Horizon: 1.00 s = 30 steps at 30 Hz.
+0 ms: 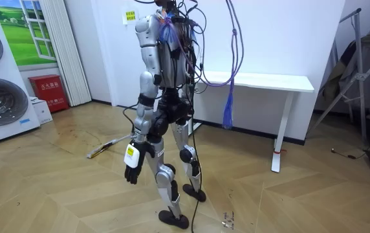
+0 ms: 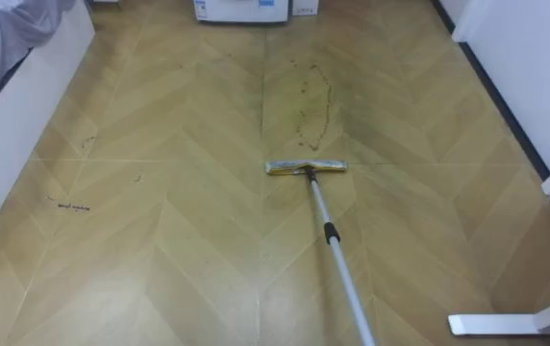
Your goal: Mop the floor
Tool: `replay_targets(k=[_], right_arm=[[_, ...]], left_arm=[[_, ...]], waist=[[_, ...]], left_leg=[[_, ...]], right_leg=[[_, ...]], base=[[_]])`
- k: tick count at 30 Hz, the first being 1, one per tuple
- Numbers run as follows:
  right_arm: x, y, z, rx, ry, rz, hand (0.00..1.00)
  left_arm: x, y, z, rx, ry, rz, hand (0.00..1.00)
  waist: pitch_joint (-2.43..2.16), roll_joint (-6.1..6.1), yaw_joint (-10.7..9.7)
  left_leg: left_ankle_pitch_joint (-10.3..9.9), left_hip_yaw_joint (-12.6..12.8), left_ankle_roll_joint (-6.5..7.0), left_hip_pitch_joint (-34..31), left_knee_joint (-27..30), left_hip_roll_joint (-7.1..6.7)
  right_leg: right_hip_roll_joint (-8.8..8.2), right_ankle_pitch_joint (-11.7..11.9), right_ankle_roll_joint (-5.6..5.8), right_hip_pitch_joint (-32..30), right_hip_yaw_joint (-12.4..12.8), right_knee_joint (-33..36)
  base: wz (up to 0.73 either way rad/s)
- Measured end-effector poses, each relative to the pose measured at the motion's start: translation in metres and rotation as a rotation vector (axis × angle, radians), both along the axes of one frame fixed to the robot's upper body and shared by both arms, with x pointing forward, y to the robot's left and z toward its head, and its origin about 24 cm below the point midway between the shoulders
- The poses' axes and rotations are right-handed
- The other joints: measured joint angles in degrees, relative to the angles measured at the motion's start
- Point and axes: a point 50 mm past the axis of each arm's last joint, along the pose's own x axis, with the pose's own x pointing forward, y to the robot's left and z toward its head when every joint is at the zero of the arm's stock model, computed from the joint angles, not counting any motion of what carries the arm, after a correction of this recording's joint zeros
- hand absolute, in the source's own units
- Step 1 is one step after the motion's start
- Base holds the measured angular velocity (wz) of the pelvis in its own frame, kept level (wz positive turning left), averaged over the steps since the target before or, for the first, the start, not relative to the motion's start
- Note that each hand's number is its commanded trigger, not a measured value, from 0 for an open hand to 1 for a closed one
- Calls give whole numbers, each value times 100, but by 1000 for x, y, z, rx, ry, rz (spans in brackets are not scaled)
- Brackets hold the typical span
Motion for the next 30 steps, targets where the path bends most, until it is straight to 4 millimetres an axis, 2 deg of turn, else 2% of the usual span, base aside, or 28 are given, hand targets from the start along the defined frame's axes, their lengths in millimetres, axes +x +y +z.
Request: replay_targets(k=[5,13,18,22,24,30], right_arm=[[-7,-2,0,-6,21,-1,100],[-6,-4,0,5,32,-12,100],[-1,-3,1,19,12,-49,100],[4,-2,1,24,-3,-70,100],[5,-3,1,12,-9,-82,100],[11,-7,3,42,-43,-136,100]], left_arm=[[-7,0,0,-11,35,9,0],[1,-1,-1,-25,25,7,0],[11,-1,-1,-32,7,0,0],[14,-2,-1,-35,13,-2,0],[17,-3,-2,-38,14,-5,0],[20,-7,-4,-44,41,-49,0]], waist=[[14,2,-7],[28,-5,-2],[-14,6,6],[-7,10,2],[13,55,0],[19,90,-34]], left_leg=[[-1,-1,-1,-7,18,2],[-2,0,0,-54,41,5],[-2,-31,2,-433,176,11],[-3,-47,3,-745,357,18],[-6,-51,7,-1016,501,31],[-17,-118,26,-1733,898,83]], right_leg=[[0,0,0,-1,3,2],[0,-1,0,-79,47,3],[2,3,-8,-407,45,41],[-9,7,-13,-629,-18,124],[-18,14,-25,-849,-70,220],[-15,9,-34,-1502,-102,560]], base=[[0],[0],[2],[6],[10],[9]])
